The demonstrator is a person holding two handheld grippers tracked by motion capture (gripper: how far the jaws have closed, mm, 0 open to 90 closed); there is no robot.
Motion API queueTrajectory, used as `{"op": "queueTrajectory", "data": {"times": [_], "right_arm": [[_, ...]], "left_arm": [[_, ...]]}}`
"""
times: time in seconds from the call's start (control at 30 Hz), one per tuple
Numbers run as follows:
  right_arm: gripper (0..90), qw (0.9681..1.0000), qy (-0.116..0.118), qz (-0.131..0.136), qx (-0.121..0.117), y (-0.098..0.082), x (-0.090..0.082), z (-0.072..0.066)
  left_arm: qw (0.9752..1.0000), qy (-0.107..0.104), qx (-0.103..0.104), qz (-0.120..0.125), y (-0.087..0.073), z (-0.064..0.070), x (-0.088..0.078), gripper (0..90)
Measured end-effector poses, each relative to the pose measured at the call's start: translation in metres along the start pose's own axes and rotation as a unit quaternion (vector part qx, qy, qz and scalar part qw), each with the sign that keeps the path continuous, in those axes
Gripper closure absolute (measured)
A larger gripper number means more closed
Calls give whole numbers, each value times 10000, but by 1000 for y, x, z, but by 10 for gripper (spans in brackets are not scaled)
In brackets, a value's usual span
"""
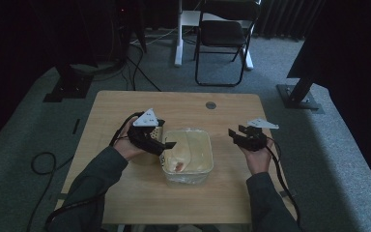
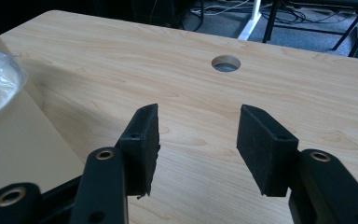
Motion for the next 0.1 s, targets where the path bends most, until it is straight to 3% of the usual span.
{"op": "queueTrajectory", "data": {"times": [0.1], "right_arm": [[478, 10000, 4, -34, -8, -1, 1, 0]], "left_arm": [[10000, 49, -6, 34, 1, -1, -1, 111]]}}
Point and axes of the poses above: each handheld gripper's, and its own axes: x roughly forward along the jaws, y roughly out of its top, z roughly to its right, the point moved 6 cm from there along x, roughly forward along the jaws, and after that the axes turned 14 degrees about z, right-handed, at the moved point
